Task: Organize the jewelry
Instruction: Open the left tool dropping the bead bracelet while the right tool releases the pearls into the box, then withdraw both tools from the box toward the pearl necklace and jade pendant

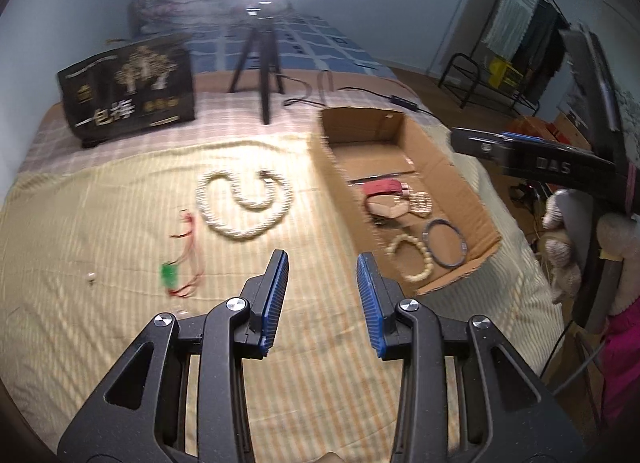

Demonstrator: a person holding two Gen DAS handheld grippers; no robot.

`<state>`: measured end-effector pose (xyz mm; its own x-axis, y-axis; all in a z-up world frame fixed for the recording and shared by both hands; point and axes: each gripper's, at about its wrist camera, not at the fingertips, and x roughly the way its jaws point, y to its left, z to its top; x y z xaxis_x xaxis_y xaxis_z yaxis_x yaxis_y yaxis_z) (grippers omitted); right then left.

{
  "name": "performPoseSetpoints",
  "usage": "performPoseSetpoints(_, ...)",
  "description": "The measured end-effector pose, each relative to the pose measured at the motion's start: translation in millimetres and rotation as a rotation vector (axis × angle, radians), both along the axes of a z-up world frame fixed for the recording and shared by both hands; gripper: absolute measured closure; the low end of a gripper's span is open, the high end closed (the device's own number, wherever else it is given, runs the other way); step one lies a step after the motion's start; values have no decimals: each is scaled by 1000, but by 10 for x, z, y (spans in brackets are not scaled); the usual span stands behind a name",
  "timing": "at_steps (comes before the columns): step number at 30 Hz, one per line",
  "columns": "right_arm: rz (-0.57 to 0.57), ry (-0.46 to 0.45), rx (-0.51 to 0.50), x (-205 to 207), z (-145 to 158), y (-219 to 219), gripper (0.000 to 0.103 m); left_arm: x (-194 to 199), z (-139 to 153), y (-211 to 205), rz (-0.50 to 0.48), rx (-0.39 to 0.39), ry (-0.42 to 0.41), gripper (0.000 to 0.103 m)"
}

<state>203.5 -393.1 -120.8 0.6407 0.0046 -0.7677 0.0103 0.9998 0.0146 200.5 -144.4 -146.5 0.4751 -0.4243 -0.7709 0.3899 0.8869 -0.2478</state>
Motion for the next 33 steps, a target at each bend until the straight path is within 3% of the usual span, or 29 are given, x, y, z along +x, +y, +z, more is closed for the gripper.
performPoseSetpoints(12,137,-103,-21,-97,68,508,0,113,-157,973,151,28,14,68)
performPoseSetpoints(19,282,1,44,0,-70,871,2,71,-291,1435,198,60,16,68)
performPoseSetpoints(28,469,100,-48,84,-403,1409,9,91,-525,1729,226,88,47,68)
performPoseSetpoints(30,503,124,-70,121,-495,1511,16,119,-578,1756,230,92,56,68)
performPoseSetpoints(32,523,161,-89,170,-603,1585,33,162,-625,1764,236,94,64,68)
performPoseSetpoints(33,525,176,-94,193,-646,1610,34,186,-650,1767,237,93,67,68)
